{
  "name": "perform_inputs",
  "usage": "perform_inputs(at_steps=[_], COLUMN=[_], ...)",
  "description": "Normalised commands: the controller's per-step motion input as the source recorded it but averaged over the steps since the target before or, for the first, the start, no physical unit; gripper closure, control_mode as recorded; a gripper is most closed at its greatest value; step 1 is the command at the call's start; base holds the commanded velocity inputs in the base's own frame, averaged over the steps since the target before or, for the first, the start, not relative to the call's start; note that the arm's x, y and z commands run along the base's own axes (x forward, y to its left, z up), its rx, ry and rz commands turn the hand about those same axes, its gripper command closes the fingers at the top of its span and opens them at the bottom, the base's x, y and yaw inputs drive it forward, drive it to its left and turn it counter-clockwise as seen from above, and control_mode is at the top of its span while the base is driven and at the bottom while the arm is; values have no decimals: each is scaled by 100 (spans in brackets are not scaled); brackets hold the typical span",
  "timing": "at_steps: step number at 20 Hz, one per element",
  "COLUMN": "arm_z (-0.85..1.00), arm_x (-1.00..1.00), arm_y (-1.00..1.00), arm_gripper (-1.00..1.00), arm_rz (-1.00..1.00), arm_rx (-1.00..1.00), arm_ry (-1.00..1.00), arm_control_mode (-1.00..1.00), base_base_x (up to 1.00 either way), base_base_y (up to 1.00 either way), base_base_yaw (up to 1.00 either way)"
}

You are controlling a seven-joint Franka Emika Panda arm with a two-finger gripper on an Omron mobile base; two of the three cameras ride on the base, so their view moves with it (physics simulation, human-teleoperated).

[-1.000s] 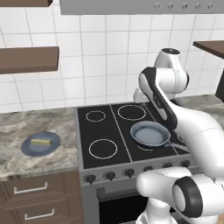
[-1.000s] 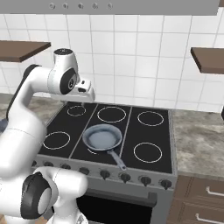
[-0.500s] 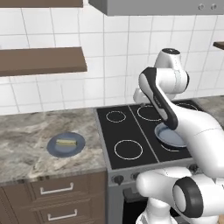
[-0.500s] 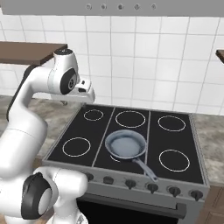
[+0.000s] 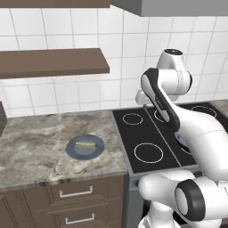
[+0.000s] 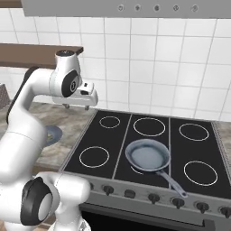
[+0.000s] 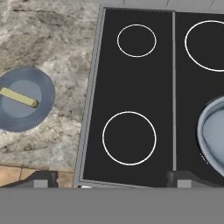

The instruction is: Pick up the butter stick and place it in the pan. Then turn on the burner for the pan.

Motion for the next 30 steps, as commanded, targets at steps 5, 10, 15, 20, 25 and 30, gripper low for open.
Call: perform_inputs(at_steps=[5, 10, 15, 20, 25, 30], arm_z=[0, 0, 0, 0, 0, 0], arm_x=[0, 0, 0, 0, 0, 0], arm_y=[0, 0, 0, 0, 0, 0], arm_gripper=[-100, -100, -100, -100, -100, -100], arm_rz=[0, 0, 0, 0, 0, 0], arm_rx=[0, 0, 0, 0, 0, 0], arm_ry=[0, 0, 0, 0, 0, 0], arm_control_mode=[100, 100, 100, 100, 100, 100], base_base_x=[7, 33, 45, 41, 43, 31], base_base_y=[30, 43, 66, 82, 86, 96], base_base_yaw=[13, 7, 5, 9, 17, 21])
